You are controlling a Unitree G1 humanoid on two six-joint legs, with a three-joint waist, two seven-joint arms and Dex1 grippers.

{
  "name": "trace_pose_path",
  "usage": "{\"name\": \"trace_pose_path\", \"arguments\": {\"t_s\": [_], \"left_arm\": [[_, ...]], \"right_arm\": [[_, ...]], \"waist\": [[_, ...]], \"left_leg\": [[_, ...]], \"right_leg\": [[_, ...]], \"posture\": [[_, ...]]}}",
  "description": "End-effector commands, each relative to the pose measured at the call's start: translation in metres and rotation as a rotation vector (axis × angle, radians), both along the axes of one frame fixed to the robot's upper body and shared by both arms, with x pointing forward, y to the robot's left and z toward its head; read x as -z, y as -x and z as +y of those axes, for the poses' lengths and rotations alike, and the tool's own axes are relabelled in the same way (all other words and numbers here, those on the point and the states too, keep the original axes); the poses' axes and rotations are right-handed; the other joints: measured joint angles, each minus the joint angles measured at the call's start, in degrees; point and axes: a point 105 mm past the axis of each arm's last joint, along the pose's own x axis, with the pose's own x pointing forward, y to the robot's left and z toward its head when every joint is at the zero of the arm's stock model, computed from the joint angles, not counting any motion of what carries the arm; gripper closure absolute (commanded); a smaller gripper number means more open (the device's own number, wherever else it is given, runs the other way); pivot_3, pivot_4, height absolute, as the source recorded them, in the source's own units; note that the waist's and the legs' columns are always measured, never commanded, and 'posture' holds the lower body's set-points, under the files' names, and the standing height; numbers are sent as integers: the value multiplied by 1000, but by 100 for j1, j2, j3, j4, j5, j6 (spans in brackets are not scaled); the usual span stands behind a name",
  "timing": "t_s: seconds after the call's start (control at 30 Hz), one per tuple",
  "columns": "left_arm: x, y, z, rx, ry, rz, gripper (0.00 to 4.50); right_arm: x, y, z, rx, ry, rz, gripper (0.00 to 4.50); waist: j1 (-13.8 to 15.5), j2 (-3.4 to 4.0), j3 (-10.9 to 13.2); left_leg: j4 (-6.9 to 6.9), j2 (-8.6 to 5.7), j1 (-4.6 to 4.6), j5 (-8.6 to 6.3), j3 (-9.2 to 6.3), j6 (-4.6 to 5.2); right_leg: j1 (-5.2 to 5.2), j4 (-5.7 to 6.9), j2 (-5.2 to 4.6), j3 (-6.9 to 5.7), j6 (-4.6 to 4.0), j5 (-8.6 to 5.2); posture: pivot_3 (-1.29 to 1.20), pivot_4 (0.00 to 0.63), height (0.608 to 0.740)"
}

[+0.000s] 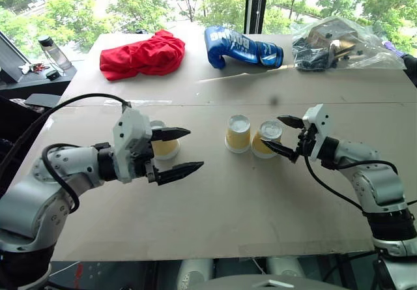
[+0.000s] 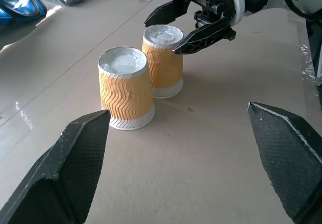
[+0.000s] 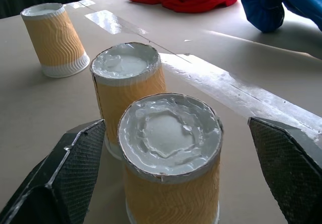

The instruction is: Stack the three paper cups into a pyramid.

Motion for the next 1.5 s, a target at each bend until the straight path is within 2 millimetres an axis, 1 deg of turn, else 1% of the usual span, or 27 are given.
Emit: {"name": "trace_pose_path", "arguments": {"t_s": [0.03, 0.1, 0.13, 0.23, 0.3, 0.33, 0.4, 0.47, 0.5, 0.6, 0.7, 0.77, 0.83, 0.97, 1.1, 1.27, 1.33, 1.5], "left_arm": [[-17, 14, -7, 11, 87, -120, 0], [-18, 13, -1, -78, 145, -177, 0], [-15, 12, 2, -134, 148, -212, 0], [-7, 13, 2, -280, 225, -243, 0], [1, 9, 4, -405, 280, -231, 0], [9, 8, 5, -472, 272, -246, 0], [15, 7, 8, -592, 266, -303, 0], [26, 4, 15, -776, 258, -343, 0], [31, 3, 22, -851, 246, -353, 0], [42, -3, 34, -953, 211, -361, 0], [49, -10, 44, -987, 190, -359, 0], [55, -16, 49, -1016, 199, -339, 0], [60, -20, 49, -1012, 193, -329, 0], [66, -29, 55, -1043, 185, -323, 0], [69, -39, 54, -1012, 188, -313, 0], [71, -48, 60, -998, 183, -312, 0], [71, -52, 57, -985, 184, -318, 0], [69, -56, 60, -984, 195, -330, 0]], "right_arm": [[-18, 12, -11, -19, -5, -68, 36], [-19, 18, -18, -26, -1, -74, 36], [-19, 22, -23, -27, 2, -73, 36], [-19, 31, -38, -24, 10, -66, 36], [-18, 40, -49, -48, -9, -28, 36], [-17, 46, -56, -62, -10, -8, 36], [-17, 57, -64, -108, -12, -8, 36], [-18, 77, -67, -185, -54, 25, 36], [-19, 84, -67, -210, -59, 22, 36], [-24, 92, -64, -257, -101, -52, 36], [-24, 97, -60, -272, -125, -47, 36], [-22, 99, -58, -276, -127, -43, 36], [-21, 102, -56, -289, -122, -59, 36], [-26, 103, -59, -275, -149, -109, 36], [-30, 106, -60, -288, -178, -140, 36], [-32, 109, -60, -297, -188, -163, 36], [-33, 109, -59, -299, -192, -174, 36], [-34, 110, -57, -298, -196, -179, 36]], "waist": [[0, 0, 0], [-1, 0, -1], [-3, 0, -1], [3, -3, -3], [12, 8, -9], [24, 6, -10], [29, 2, -10], [43, 1, -11], [43, 0, -12], [20, -1, -11], [11, -1, -11], [16, -1, -11], [21, -2, -10], [28, -2, -10], [29, -2, -10], [29, -2, -10], [27, -2, -10], [29, -2, -10]], "left_leg": [[0, 2, -1, 0, 0, 0], [0, 3, -2, -1, 2, 0], [-1, 3, 0, -1, 3, 0], [-1, 6, 3, -1, 3, 1], [2, 11, 1, -1, -2, 1], [2, 10, 4, -1, 3, 1], [4, 7, 11, -2, -3, 2], [6, 5, 15, -2, -2, 2], [6, 3, 21, -3, -2, 3], [6, 12, 38, -3, -8, 3], [-8, 18, 98, -3, 2, 3], [-10, 18, 101, -3, 2, 3], [-8, 17, 98, -3, 4, 3], [-9, 16, 92, -3, 6, 3], [-11, 17, 92, -3, 3, 3], [-13, 18, 92, -3, 2, 2], [-14, 18, 92, -3, 3, 2], [-14, 18, 92, -3, 3, 2]], "right_leg": [[0, -2, -1, 0, 0, 0], [1, -3, -3, 0, 0, 0], [1, -2, -4, 3, 0, 0], [5, -1, -2, 3, -1, 1], [5, -2, 3, 2, -6, 4], [13, -7, 0, 4, -8, 5], [28, -16, -3, 4, -8, 5], [36, -23, -3, 2, -8, 5], [44, -25, -2, 3, -8, 5], [60, -28, 11, 6, -13, 8], [110, -29, 22, 4, -22, 8], [112, -31, 21, 3, -23, 9], [111, -34, 19, 3, -23, 10], [112, -45, 16, 4, -21, 10], [111, -46, 17, 1, -21, 10], [111, -46, 16, -1, -21, 10], [111, -47, 15, 0, -21, 11], [111, -48, 12, 0, -21, 11]], "posture": [[0, 150, 740], [0, 150, 740], [0, 150, 740], [0, 150, 740], [0, 150, 740], [0, 150, 740], [0, 150, 740], [0, 150, 740], [0, 150, 740], [0, 150, 740], [0, 150, 740], [0, 150, 740], [0, 150, 740], [0, 150, 740], [0, 150, 740], [0, 150, 740], [0, 150, 740], [0, 150, 740]]}}
